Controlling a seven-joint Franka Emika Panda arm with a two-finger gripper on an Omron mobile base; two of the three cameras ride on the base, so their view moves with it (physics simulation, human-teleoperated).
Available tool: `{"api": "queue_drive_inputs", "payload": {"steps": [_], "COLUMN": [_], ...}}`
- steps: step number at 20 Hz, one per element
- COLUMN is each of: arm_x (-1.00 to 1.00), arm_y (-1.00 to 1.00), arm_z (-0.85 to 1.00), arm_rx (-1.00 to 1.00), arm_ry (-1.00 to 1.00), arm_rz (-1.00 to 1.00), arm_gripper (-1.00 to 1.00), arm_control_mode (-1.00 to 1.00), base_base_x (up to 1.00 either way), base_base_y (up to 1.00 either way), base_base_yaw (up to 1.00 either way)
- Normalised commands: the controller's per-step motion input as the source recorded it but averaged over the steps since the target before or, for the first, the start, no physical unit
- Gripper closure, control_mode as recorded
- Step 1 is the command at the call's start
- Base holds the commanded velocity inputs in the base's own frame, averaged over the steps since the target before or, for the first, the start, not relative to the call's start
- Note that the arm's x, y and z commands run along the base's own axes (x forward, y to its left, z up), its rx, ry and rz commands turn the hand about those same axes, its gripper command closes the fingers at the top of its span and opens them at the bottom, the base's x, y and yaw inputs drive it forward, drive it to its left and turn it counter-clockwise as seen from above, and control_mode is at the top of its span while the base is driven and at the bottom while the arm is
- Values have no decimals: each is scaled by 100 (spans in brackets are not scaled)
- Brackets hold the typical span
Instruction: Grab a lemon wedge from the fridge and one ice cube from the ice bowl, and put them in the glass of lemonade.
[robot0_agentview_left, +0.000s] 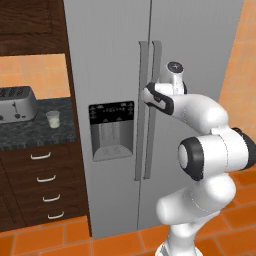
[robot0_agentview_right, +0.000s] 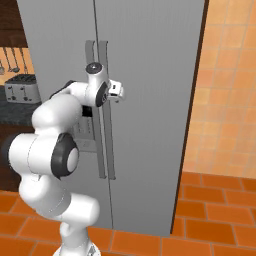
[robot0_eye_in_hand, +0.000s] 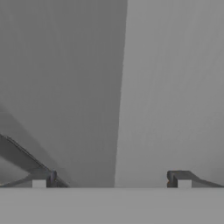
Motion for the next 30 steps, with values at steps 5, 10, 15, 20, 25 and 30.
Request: {"api": "queue_drive_inputs", "payload": {"steps": [5,10,15,20,25,30], "arm_x": [48,48,18,24,7,8], "arm_y": [0,0,0,0,-1,0], "arm_z": [-51,-51,-59,-27,-16,-9], "arm_rx": [0,0,0,0,0,0], "arm_ry": [-1,0,-12,-1,-1,0], "arm_rz": [0,0,0,0,0,0], "arm_gripper": [-100,-100,-100,-100,-100,-100], "arm_control_mode": [-100,-100,-100,-100,-100,-100], "base_base_x": [0,0,0,0,0,0], "base_base_y": [0,0,0,0,0,0], "base_base_yaw": [0,0,0,0,0,0]}}
